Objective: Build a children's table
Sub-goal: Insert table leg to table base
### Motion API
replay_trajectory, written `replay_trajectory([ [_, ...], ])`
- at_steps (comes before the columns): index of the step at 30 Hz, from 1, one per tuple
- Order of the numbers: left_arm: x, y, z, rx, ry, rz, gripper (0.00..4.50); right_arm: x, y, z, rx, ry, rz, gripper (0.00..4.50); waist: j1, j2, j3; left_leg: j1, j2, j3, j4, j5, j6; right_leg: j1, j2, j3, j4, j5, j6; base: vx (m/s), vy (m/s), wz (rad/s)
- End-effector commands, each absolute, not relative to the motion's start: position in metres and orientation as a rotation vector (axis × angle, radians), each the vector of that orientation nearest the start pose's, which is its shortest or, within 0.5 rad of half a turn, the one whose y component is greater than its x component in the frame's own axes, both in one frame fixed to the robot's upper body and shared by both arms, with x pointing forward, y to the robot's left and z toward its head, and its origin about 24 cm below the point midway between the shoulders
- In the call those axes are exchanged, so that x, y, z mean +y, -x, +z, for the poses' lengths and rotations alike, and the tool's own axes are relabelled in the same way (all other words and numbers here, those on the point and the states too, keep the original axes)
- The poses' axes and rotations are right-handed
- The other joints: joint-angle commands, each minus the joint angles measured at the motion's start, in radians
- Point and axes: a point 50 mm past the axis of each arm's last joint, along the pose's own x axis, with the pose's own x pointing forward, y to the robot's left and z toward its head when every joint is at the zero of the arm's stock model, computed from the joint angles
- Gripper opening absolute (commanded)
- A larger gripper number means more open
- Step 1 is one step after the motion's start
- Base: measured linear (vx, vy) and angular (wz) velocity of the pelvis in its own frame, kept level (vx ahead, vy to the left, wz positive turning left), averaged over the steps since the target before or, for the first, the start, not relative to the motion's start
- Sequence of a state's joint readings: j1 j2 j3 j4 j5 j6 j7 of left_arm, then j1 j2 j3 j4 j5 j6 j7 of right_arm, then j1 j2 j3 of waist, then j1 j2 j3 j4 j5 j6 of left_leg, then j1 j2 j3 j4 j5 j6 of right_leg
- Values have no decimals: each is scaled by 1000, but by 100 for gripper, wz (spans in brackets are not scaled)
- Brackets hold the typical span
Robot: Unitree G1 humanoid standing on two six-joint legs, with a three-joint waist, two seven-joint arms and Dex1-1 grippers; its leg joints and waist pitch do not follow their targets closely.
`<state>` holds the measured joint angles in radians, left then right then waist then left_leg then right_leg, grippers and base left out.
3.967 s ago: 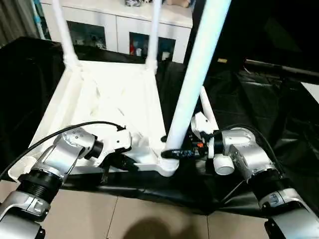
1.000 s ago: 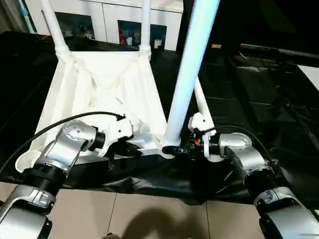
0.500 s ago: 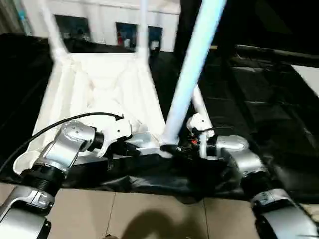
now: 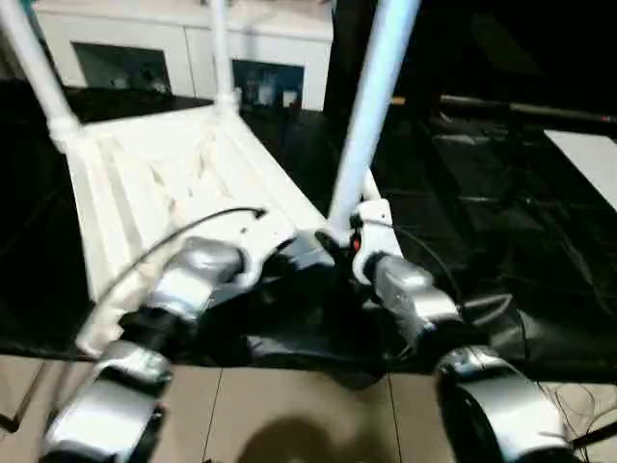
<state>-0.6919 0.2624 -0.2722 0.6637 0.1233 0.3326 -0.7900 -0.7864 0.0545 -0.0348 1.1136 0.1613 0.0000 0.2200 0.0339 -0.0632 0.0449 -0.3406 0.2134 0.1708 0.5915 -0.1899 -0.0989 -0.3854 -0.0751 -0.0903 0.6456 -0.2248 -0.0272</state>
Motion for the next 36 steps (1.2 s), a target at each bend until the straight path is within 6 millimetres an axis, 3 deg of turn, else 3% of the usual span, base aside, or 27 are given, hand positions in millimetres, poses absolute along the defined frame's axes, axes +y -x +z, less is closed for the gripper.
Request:
replay_trajectory([
  [1,116,-350,53,510,-455,-859,0,-57,-342,0,500,-182,409,277,2,10,-47,-2,22,-7,-76,-258,-11,30,-73,65,-107,-300,-148,0,0,0],
  [5,121,-349,53,518,-472,-865,0,-52,-344,6,465,-192,468,277,2,10,-47,-6,24,-6,-77,-257,-7,30,-74,64,-108,-299,-149,0,0,0],
  [8,127,-349,53,524,-483,-874,0,-53,-346,12,412,-189,532,350,4,11,-47,-7,25,-6,-78,-260,-3,30,-76,64,-109,-305,-150,0,0,0],
  [10,131,-347,55,520,-500,-905,0,-56,-348,18,366,-142,602,370,2,10,-49,-17,24,-8,-79,-234,3,37,-75,64,-105,-275,-153,0,0,0],
  [13,138,-342,56,524,-523,-972,0,-65,-348,24,323,-52,715,390,2,11,-52,-19,23,-5,-75,-196,18,41,-74,64,-101,-216,-169,0,0,0],
  [15,139,-341,56,526,-523,-986,0,-67,-348,25,319,-44,730,390,3,10,-56,-23,24,-4,-72,-151,32,45,-74,65,-92,-148,-181,0,0,0],
  [17,147,-331,56,529,-547,-1125,0,-85,-344,28,290,36,841,390,3,13,-61,-25,24,-2,-67,-90,57,50,-70,65,-78,-24,-208,0,0,0],
  [21,154,-320,59,536,-539,-1264,0,-103,-338,31,263,126,952,390,4,17,-64,-16,25,2,-61,-50,92,47,-65,64,-63,138,-269,0,0,0],
  [22,155,-318,60,538,-540,-1292,0,-106,-337,32,258,131,982,390,7,22,-64,-14,26,2,-62,-54,95,45,-66,64,-64,139,-276,0,0,0],
  [27,162,-310,68,541,-512,-1396,0,-110,-330,44,222,96,1138,390,17,25,-62,-7,33,5,-64,-78,90,44,-65,63,-63,128,-291,0,0,0],
  [31,165,-309,70,548,-517,-1410,0,-108,-326,45,219,115,1216,390,26,24,-60,-10,31,7,-64,-87,79,46,-67,63,-64,106,-283,0,0,0],
  [36,168,-308,69,550,-513,-1413,0,-105,-323,45,216,94,1264,390,26,18,-60,-13,30,4,-66,-102,56,48,-69,63,-67,59,-266,0,0,0],
])
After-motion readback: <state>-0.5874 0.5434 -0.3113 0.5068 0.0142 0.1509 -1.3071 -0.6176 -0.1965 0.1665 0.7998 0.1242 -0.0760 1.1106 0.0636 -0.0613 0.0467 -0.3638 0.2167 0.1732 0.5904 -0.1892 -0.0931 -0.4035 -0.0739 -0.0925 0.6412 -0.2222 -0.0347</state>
